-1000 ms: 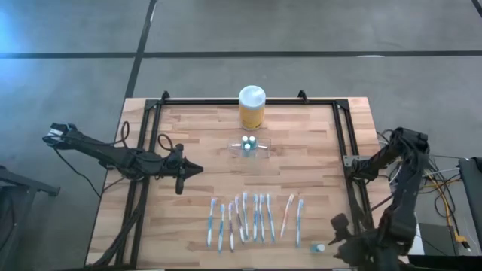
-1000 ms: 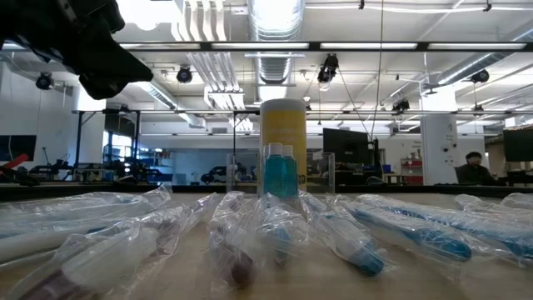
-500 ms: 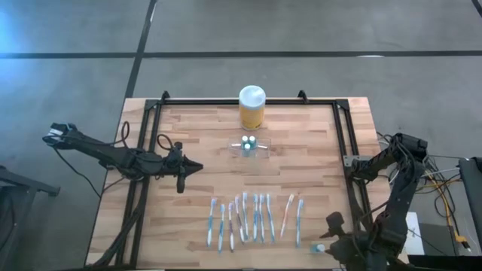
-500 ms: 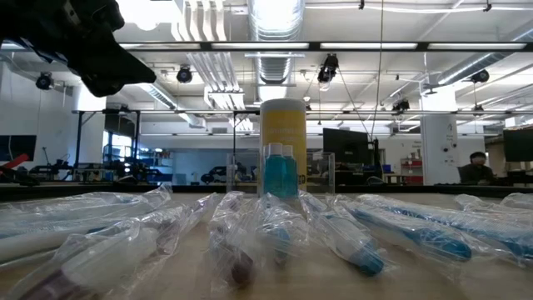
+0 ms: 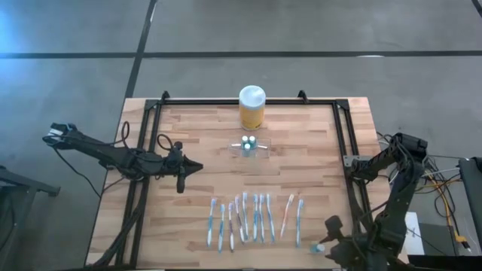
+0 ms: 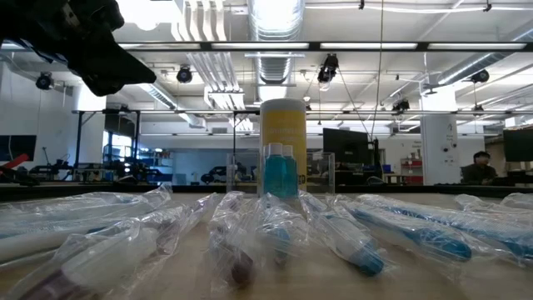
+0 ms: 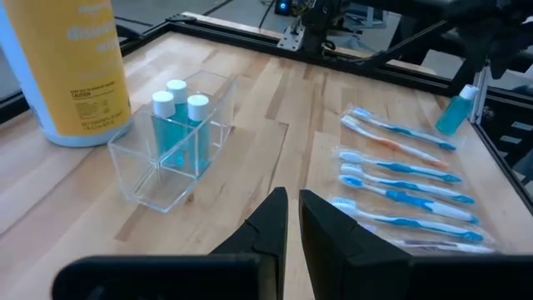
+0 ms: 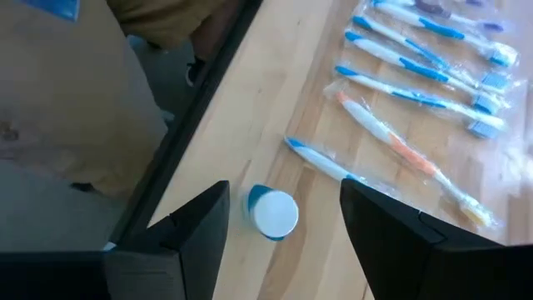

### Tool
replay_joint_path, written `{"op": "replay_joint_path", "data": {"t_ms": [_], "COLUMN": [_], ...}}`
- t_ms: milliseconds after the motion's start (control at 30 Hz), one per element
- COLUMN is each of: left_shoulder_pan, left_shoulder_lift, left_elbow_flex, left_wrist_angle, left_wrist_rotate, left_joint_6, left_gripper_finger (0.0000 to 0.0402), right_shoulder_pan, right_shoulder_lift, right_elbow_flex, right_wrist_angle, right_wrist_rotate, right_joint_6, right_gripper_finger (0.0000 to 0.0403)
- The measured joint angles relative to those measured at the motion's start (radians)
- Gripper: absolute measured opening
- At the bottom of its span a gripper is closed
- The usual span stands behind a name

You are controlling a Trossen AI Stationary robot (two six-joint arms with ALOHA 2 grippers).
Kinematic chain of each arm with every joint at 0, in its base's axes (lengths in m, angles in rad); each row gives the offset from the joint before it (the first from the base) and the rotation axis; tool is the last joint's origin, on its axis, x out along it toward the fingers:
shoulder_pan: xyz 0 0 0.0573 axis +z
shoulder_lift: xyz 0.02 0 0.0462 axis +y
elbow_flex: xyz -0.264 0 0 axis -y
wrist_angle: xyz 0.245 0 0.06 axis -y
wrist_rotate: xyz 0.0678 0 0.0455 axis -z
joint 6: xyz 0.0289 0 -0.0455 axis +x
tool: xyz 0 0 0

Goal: Pick & Place toothbrushing station
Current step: Put the blue mouthwash into the transparent organizer

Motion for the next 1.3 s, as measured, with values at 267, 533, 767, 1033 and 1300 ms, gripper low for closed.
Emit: {"op": "replay_joint_path", "data": {"t_ms": [267, 533, 767, 1033, 1300], "left_shoulder_pan": [0.0, 0.0, 0.0, 0.0, 0.0], "left_shoulder_lift": [0.0, 0.0, 0.0, 0.0, 0.0], "left_elbow_flex": [0.0, 0.0, 0.0, 0.0, 0.0], "left_wrist_angle": [0.0, 0.0, 0.0, 0.0, 0.0], "left_wrist_rotate": [0.0, 0.0, 0.0, 0.0, 0.0], "left_joint_6": [0.015, 0.018, 0.019, 0.038, 0.059], "left_gripper_finger": [0.0037, 0.0037, 0.0037, 0.0037, 0.0037], "right_shoulder_pan": [0.0, -0.016, -0.045, -0.045, -0.05], "right_shoulder_lift": [-0.006, -0.006, -0.007, -0.007, -0.007], "right_elbow_flex": [-0.111, -0.137, -0.166, -0.166, -0.166], "right_wrist_angle": [0.114, 0.191, 0.212, 0.215, 0.215], "right_wrist_rotate": [-0.013, -0.01, -0.04, -0.079, -0.08], "right_joint_6": [0.006, -0.035, -0.048, -0.048, -0.066], "right_gripper_finger": [0.0226, 0.0226, 0.0219, 0.0178, 0.0125]}}
